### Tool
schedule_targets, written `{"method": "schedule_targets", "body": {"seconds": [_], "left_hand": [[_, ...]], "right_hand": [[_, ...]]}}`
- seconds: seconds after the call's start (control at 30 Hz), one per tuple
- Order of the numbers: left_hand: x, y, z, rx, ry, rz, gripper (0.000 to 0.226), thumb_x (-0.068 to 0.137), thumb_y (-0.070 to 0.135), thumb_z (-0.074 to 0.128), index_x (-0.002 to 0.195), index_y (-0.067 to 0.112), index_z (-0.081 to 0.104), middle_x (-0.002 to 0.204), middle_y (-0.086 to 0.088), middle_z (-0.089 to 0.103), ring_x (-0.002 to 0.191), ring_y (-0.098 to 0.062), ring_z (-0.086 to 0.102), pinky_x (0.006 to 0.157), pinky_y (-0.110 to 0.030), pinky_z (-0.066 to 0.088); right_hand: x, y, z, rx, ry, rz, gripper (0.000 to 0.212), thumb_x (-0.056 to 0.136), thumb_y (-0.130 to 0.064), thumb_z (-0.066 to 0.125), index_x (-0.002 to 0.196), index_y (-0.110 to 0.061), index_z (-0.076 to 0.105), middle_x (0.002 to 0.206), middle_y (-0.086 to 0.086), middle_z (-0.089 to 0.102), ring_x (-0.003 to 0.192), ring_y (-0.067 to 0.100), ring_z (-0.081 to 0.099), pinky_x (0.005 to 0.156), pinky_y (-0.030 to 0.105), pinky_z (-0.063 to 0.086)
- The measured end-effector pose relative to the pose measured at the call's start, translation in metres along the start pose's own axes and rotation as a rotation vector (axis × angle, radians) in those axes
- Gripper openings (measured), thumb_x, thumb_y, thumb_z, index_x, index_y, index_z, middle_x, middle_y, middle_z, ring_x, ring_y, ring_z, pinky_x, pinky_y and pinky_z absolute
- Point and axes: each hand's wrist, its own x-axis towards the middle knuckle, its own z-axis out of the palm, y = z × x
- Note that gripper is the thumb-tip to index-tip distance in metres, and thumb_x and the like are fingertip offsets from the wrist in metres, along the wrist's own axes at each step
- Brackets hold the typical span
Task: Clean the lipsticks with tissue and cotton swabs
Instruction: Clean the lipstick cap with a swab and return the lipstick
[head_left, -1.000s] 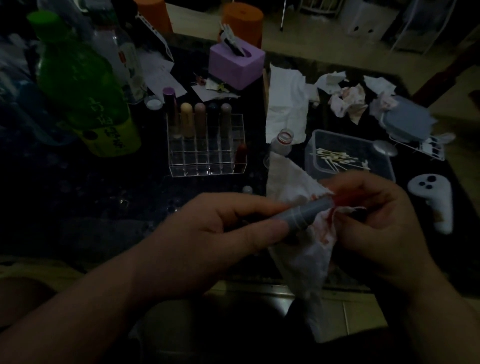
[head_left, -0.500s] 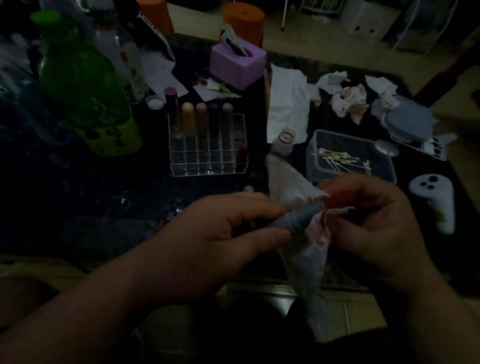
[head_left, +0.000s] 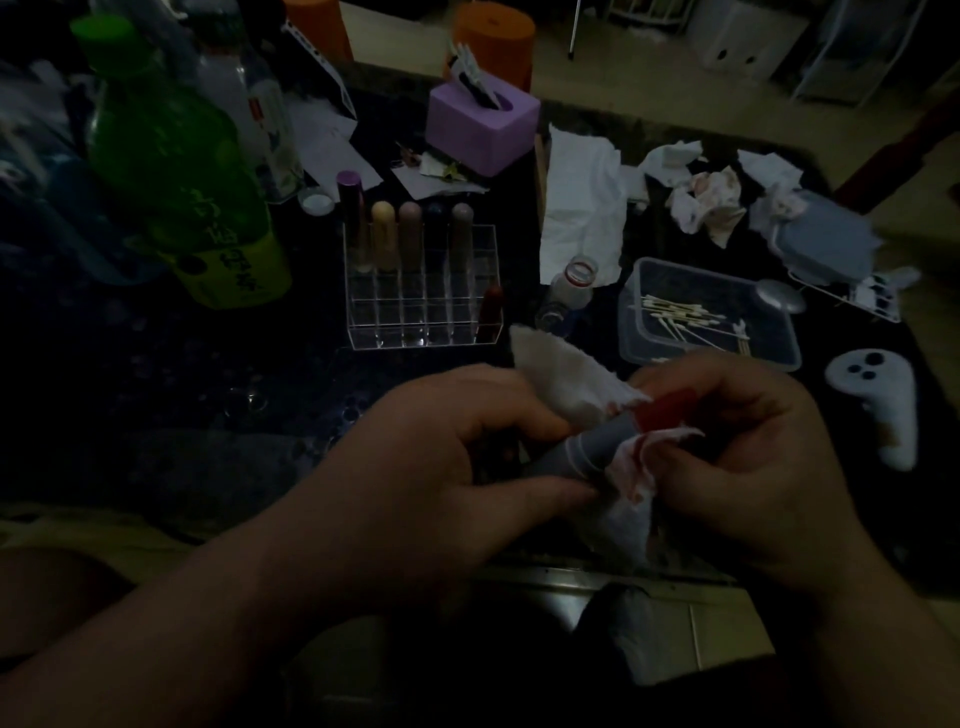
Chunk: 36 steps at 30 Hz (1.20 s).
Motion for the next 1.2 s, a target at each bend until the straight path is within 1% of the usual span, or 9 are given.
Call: {"method": "schedule_targets", "body": {"seconds": [0.17, 0.3, 0.4, 0.47, 0.6, 0.8, 0.93, 1.07, 1.2], "left_hand": [[-0.003, 0.005, 0.015, 0.030, 0.208, -0.053, 0.028, 0.069, 0.047, 0.077, 0.083, 0.027, 0.065, 0.090, 0.014, 0.062, 0.082, -0.010, 0.063, 0.065, -0.020, 0.050], [-0.003, 0.004, 0.019, 0.023, 0.271, -0.119, 0.030, 0.066, 0.050, 0.080, 0.080, 0.029, 0.063, 0.082, 0.008, 0.062, 0.073, -0.017, 0.062, 0.059, -0.034, 0.050], [-0.002, 0.007, 0.019, -0.038, 0.323, -0.254, 0.032, 0.061, 0.041, 0.090, 0.073, 0.027, 0.063, 0.072, 0.007, 0.064, 0.058, -0.008, 0.058, 0.050, -0.022, 0.046], [-0.001, 0.007, 0.017, -0.104, 0.309, -0.319, 0.028, 0.058, 0.036, 0.088, 0.072, 0.027, 0.065, 0.068, 0.013, 0.067, 0.054, -0.005, 0.058, 0.048, -0.014, 0.044], [-0.001, -0.001, 0.010, -0.177, 0.232, -0.362, 0.029, 0.061, 0.040, 0.087, 0.082, 0.027, 0.072, 0.074, 0.005, 0.073, 0.066, -0.018, 0.069, 0.058, -0.031, 0.059], [-0.002, -0.004, -0.016, -0.378, 0.200, -0.401, 0.026, 0.066, 0.029, 0.075, 0.089, 0.019, 0.075, 0.090, 0.004, 0.078, 0.082, -0.011, 0.075, 0.068, -0.023, 0.059], [0.004, -0.028, -0.031, -0.244, 0.406, -0.463, 0.027, 0.069, 0.029, 0.079, 0.095, 0.024, 0.075, 0.088, 0.008, 0.078, 0.081, -0.009, 0.074, 0.071, -0.022, 0.058], [0.012, -0.057, -0.031, -0.049, 0.451, -0.530, 0.018, 0.076, 0.023, 0.084, 0.091, 0.029, 0.075, 0.079, 0.012, 0.077, 0.075, -0.004, 0.073, 0.073, -0.024, 0.057], [0.020, -0.081, -0.018, 0.134, 0.443, -0.550, 0.025, 0.076, 0.027, 0.085, 0.100, 0.024, 0.077, 0.084, 0.012, 0.073, 0.078, -0.003, 0.069, 0.076, -0.023, 0.056]], "right_hand": [[0.001, 0.000, 0.002, -0.015, 0.037, 0.017, 0.019, 0.067, -0.014, 0.070, 0.078, -0.030, 0.073, 0.074, -0.012, 0.072, 0.060, 0.005, 0.068, 0.055, 0.017, 0.055], [0.003, 0.007, 0.004, 0.130, 0.036, 0.130, 0.026, 0.064, -0.032, 0.086, 0.086, -0.024, 0.076, 0.080, -0.004, 0.074, 0.072, 0.010, 0.070, 0.063, 0.022, 0.057], [0.002, 0.011, 0.012, 0.246, -0.055, 0.254, 0.044, 0.061, -0.022, 0.088, 0.103, -0.016, 0.075, 0.098, 0.006, 0.075, 0.089, 0.019, 0.072, 0.073, 0.027, 0.057], [0.000, 0.013, 0.018, 0.222, 0.011, 0.338, 0.042, 0.061, -0.010, 0.086, 0.101, -0.022, 0.077, 0.100, 0.009, 0.076, 0.091, 0.023, 0.074, 0.072, 0.028, 0.058], [-0.002, 0.016, 0.020, 0.337, 0.139, 0.484, 0.025, 0.073, -0.003, 0.064, 0.091, -0.011, 0.078, 0.094, 0.017, 0.075, 0.084, 0.026, 0.073, 0.069, 0.030, 0.058], [-0.001, 0.017, 0.015, 0.550, 0.160, 0.666, 0.039, 0.076, -0.004, 0.057, 0.113, 0.004, 0.069, 0.115, 0.029, 0.067, 0.103, 0.043, 0.068, 0.087, 0.047, 0.057], [-0.001, 0.020, 0.007, 0.390, 0.183, 0.778, 0.028, 0.071, -0.001, 0.063, 0.096, 0.002, 0.075, 0.105, 0.028, 0.070, 0.093, 0.041, 0.070, 0.081, 0.045, 0.056], [-0.005, 0.026, -0.003, 0.037, 0.099, 0.827, 0.013, 0.079, -0.003, 0.064, 0.084, 0.002, 0.075, 0.092, 0.030, 0.071, 0.082, 0.040, 0.068, 0.075, 0.043, 0.050], [-0.007, 0.033, -0.010, -0.130, 0.019, 0.892, 0.011, 0.085, -0.010, 0.068, 0.087, -0.002, 0.076, 0.093, 0.027, 0.072, 0.096, 0.052, 0.064, 0.088, 0.058, 0.051]]}}
